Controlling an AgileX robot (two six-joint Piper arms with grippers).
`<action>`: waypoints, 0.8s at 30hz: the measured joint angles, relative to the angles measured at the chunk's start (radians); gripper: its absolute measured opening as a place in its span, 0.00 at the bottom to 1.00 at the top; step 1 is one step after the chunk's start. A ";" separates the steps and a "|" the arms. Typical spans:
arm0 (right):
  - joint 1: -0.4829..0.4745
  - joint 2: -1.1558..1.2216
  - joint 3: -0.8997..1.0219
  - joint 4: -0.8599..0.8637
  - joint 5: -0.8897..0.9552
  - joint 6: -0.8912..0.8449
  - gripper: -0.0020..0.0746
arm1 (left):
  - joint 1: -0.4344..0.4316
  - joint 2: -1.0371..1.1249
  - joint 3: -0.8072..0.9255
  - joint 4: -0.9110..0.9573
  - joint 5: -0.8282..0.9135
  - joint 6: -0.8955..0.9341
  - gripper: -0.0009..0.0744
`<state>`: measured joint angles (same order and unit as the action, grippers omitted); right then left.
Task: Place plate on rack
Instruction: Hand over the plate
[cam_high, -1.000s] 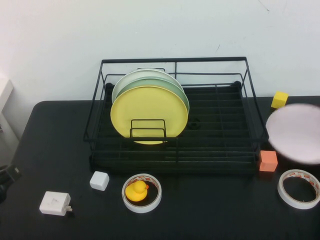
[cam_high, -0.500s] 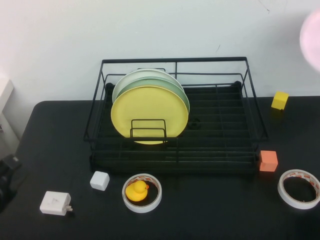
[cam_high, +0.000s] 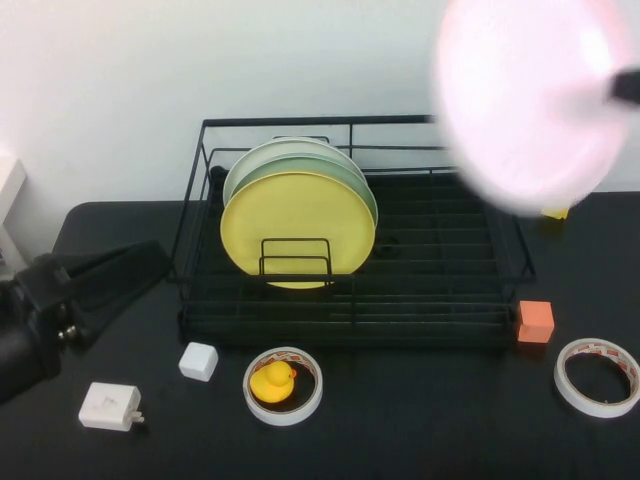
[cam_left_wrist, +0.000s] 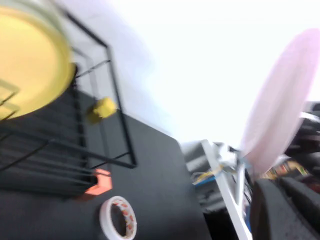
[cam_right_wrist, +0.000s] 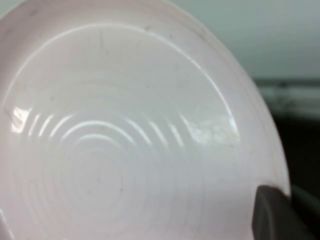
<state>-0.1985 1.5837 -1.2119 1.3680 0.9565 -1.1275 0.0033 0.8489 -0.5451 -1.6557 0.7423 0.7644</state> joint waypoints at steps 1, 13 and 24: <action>0.038 0.000 0.031 0.002 0.006 -0.014 0.04 | 0.000 0.000 -0.005 -0.007 0.018 0.025 0.01; 0.411 0.000 0.319 0.182 -0.176 -0.240 0.04 | 0.000 0.000 -0.006 0.048 0.177 0.048 0.61; 0.616 0.000 0.321 0.233 -0.370 -0.285 0.04 | 0.002 0.000 -0.006 0.256 0.175 0.043 0.72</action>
<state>0.4179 1.5837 -0.8905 1.6012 0.5863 -1.4122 0.0049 0.8489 -0.5508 -1.4000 0.9177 0.8077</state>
